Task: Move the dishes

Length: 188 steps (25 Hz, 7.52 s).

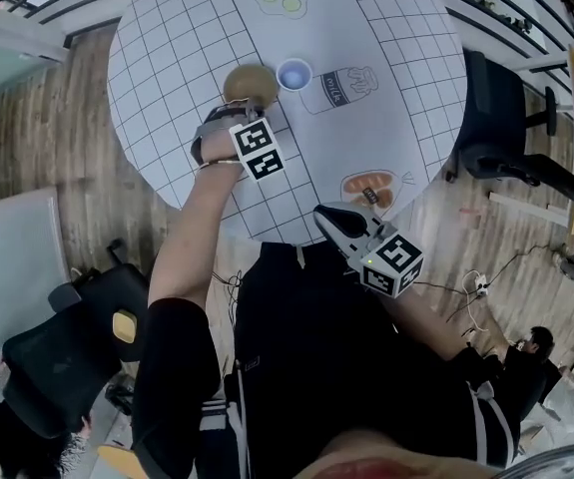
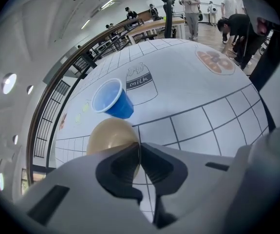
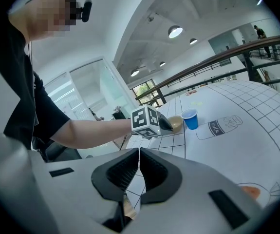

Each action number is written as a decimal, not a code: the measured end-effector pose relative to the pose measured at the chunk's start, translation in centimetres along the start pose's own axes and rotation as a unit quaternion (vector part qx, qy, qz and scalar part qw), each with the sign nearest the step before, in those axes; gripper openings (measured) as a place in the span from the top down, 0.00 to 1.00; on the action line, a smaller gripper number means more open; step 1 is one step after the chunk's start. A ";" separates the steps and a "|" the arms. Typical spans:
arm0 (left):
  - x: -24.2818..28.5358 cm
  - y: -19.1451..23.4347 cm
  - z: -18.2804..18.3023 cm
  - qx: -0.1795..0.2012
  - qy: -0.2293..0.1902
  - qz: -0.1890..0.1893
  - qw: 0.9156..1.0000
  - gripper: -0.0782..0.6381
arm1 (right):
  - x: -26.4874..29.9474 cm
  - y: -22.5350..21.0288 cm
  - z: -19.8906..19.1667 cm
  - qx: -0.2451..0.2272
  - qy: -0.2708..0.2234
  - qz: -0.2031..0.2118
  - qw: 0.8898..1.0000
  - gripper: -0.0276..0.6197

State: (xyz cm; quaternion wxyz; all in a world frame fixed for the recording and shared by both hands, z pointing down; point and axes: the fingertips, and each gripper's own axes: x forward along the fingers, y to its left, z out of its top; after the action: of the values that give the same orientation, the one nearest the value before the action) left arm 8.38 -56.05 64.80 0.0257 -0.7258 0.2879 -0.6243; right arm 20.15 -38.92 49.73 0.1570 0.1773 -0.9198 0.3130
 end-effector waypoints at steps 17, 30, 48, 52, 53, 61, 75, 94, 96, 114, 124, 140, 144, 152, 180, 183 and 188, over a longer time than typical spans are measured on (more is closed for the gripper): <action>-4.5 0.8 0.4 -0.020 -0.009 0.019 1.000 0.74 | -0.3 2.3 2.4 -0.028 -0.019 0.008 0.999 0.92; -15.4 -1.7 -0.1 -0.092 -0.085 0.039 0.991 0.75 | -0.1 5.4 5.3 -0.064 -0.060 -0.006 0.996 0.92; -30.5 -9.8 2.7 -0.358 -0.239 0.091 0.898 0.88 | -6.8 9.3 4.5 -0.124 -0.057 0.094 0.986 0.92; -33.5 -11.7 4.7 -0.442 -0.329 0.071 0.831 0.88 | -8.7 10.3 3.1 -0.131 -0.050 0.112 0.984 0.92; -34.1 -12.2 5.0 -0.442 -0.337 0.074 0.828 0.88 | -9.1 10.5 2.9 -0.134 -0.051 0.112 0.983 0.92; -38.1 -14.2 4.3 -0.464 -0.392 0.108 0.787 0.88 | -10.8 11.3 3.2 -0.135 -0.077 0.099 0.983 0.92; -39.4 -15.3 2.6 -0.466 -0.390 0.138 0.782 0.89 | -9.7 13.5 3.2 -0.151 -0.076 0.121 0.978 0.92; -49.2 -24.3 -15.3 -0.591 -0.300 0.374 0.649 0.88 | 2.4 30.7 -5.2 -0.221 0.090 0.367 0.899 0.92; -51.0 -26.8 -18.4 -0.601 -0.276 0.401 0.634 0.88 | 3.7 34.6 -6.8 -0.235 0.112 0.398 0.880 0.92; -55.4 -48.0 -45.5 -0.728 -0.142 0.491 0.456 0.88 | 15.2 58.4 -27.2 -0.284 0.311 0.547 0.723 0.92; -47.4 -53.7 -59.8 -0.769 -0.061 0.478 0.420 0.88 | 26.0 58.6 -36.0 -0.294 0.384 0.554 0.678 0.92; -22.3 -65.0 -74.2 -0.783 0.085 0.255 0.561 0.74 | 31.1 50.8 -49.9 -0.237 0.460 0.505 0.691 0.92; -19.8 -65.5 -75.5 -0.752 0.127 0.231 0.604 0.73 | 31.8 48.5 -50.9 -0.232 0.468 0.496 0.693 0.92; -17.3 -65.0 -78.2 -0.693 0.188 0.192 0.670 0.73 | 32.7 46.4 -50.8 -0.218 0.470 0.482 0.707 0.92; -18.4 -62.2 -75.7 -0.600 0.204 0.112 0.765 0.86 | 32.1 46.3 -48.7 -0.210 0.435 0.457 0.747 0.92; -21.9 -60.4 -72.9 -0.598 0.194 0.107 0.771 0.86 | 30.6 48.3 -46.3 -0.217 0.418 0.460 0.753 0.92; -29.1 -56.7 -67.1 -0.582 0.180 0.096 0.787 0.86 | 26.7 52.1 -40.5 -0.227 0.380 0.466 0.766 0.92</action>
State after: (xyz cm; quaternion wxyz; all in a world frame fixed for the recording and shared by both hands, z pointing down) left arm -33.14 25.89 76.07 -0.3946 -0.4462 0.6642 -0.4517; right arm -18.48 19.19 63.83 0.3645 -0.4473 -0.7985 0.1714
